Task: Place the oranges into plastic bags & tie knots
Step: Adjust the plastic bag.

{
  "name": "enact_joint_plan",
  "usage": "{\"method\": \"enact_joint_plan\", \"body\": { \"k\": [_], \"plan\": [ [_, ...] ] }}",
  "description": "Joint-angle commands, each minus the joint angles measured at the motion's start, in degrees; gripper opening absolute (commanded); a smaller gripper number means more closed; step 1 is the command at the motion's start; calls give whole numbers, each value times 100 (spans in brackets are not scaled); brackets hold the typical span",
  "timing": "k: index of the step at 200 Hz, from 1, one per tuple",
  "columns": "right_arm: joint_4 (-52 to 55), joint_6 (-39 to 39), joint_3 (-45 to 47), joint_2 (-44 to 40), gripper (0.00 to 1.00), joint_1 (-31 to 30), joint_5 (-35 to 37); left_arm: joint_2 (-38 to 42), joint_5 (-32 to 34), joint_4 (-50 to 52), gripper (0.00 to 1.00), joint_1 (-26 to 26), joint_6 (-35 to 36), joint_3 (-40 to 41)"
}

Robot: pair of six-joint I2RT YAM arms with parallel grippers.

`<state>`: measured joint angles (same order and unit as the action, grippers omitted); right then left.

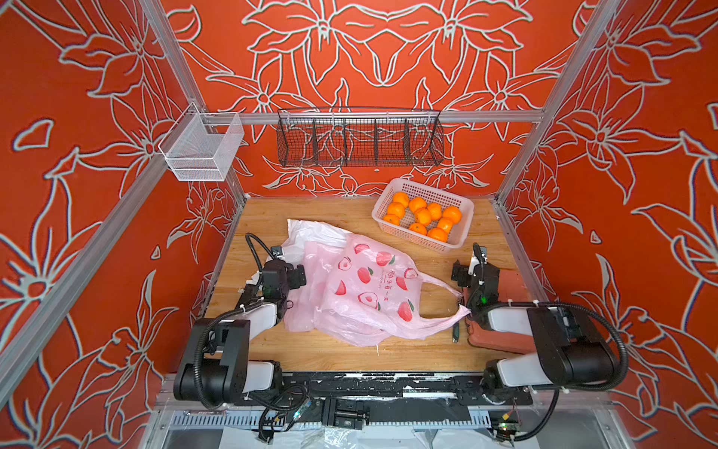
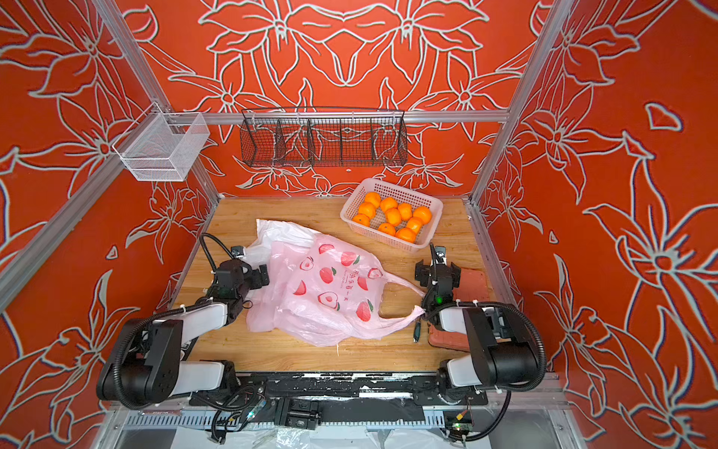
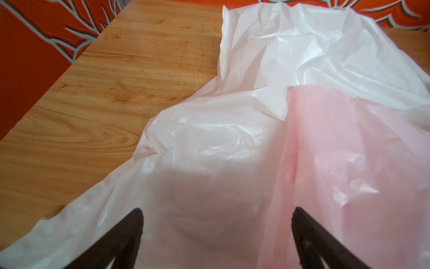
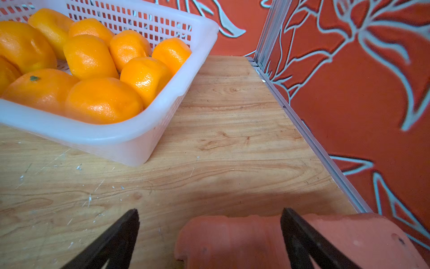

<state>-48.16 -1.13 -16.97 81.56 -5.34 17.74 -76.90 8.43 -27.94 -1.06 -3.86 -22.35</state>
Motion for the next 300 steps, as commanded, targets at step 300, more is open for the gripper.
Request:
{"method": "enact_joint_plan", "body": {
  "k": [300],
  "plan": [
    [2703,-752,-779,-1413,98,16,913,956,1667,3411,97,131,-1444,-1391]
  ]
}}
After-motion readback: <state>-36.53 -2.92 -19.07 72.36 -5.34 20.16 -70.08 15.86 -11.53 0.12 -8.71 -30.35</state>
